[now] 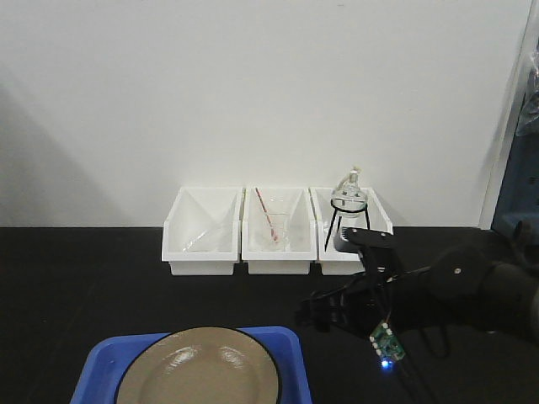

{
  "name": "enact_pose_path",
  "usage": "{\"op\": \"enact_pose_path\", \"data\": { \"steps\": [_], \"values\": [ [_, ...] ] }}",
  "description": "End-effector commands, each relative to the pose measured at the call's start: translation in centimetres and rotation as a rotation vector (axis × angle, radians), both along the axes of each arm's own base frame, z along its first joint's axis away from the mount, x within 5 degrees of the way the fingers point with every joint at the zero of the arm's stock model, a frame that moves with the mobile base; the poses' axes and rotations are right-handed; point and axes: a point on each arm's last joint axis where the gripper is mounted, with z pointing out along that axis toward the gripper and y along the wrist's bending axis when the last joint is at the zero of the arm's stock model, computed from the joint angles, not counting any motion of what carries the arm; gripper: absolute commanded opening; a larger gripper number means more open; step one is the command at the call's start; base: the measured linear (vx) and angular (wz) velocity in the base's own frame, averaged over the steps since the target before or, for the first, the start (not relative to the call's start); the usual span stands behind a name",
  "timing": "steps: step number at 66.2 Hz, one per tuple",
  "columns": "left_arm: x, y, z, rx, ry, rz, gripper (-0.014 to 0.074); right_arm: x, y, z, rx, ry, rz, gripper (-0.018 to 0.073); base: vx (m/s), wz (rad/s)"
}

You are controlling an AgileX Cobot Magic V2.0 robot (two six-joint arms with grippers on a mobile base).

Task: Place disk in tray to left cabinet
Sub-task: 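Lower the plate onto the blue tray and release the right gripper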

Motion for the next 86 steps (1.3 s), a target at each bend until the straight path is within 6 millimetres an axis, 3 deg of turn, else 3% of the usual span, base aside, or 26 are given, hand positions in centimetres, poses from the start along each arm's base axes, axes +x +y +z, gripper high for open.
{"op": "enact_pose_path", "data": {
  "steps": [1,8,25,34,44,64,86],
  "values": [
    [1.1,-0.1,1.6,-0.063,-0.088,0.005,0.0401,-0.4,-1.6,2.7,-0.056,-0.031,-0.034,0.0572,0.00,0.00],
    [2.8,-0.1,1.1,-0.093,-0.014,0.008,0.0401,-0.8,-2.1,1.8,-0.123,0.062,-0.072,0.0572,0.00,0.00],
    [8.3,0.0,1.0,-0.057,0.199,-0.012,0.0401,-0.6,-2.0,1.7,-0.021,0.114,-0.177,0.0553,0.00,0.00],
    [11.5,-0.2,0.4,-0.086,0.359,-0.048,0.0401,-0.7,-1.7,1.7,-0.027,0.100,-0.115,0.0526,0.00,0.00],
    [15.3,-0.9,-0.3,-0.115,0.422,-0.131,0.0401,-0.3,-1.3,-0.1,-0.046,0.153,-0.074,0.0515,0.00,0.00],
    [20.9,-1.6,-4.9,-0.159,0.572,-0.245,0.0401,0.8,-0.8,-3.6,-0.069,0.249,-0.042,0.0515,0.00,0.00],
    [23.5,-1.8,-10.3,-0.191,0.690,-0.270,0.0401,2.8,0.4,-4.1,-0.058,0.302,0.006,0.0515,0.00,0.00]
  ]
}}
